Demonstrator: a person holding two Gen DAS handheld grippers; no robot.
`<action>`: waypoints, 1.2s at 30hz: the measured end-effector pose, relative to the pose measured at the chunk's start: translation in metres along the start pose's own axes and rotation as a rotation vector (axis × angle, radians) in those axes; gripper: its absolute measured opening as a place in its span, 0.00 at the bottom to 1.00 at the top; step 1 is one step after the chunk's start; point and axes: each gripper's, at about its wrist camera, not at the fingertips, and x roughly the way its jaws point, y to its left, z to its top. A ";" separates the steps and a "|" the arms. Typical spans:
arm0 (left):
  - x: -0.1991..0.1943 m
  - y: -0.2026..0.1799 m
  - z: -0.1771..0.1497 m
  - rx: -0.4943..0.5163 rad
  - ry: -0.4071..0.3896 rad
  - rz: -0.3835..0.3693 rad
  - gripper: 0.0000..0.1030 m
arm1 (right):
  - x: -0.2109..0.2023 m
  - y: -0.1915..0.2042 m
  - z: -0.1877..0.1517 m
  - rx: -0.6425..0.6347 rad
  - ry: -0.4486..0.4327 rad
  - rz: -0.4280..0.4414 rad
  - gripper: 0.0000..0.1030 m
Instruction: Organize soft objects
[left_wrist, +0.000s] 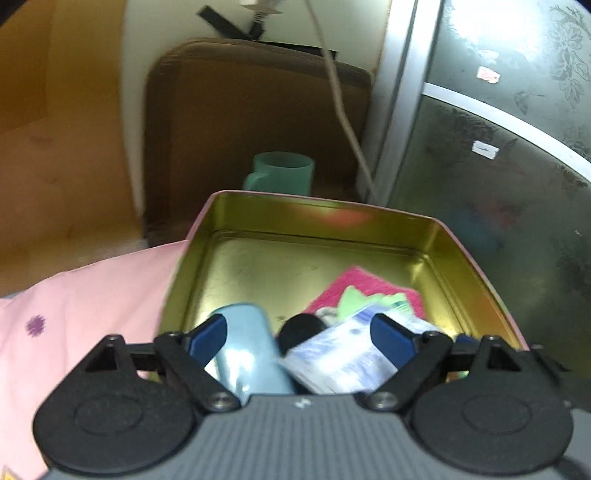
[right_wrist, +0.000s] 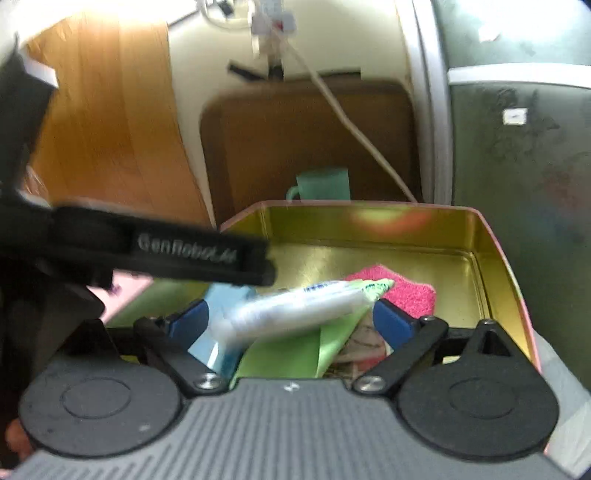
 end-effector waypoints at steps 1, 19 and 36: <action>-0.003 0.003 -0.002 -0.003 -0.008 0.010 0.85 | -0.009 0.001 -0.005 0.008 -0.033 -0.002 0.95; -0.102 0.039 -0.064 0.046 -0.124 0.176 0.90 | -0.073 0.062 -0.050 -0.031 -0.188 -0.037 0.94; -0.137 0.082 -0.109 0.028 -0.164 0.241 0.93 | -0.083 0.081 -0.059 0.017 -0.122 -0.072 0.80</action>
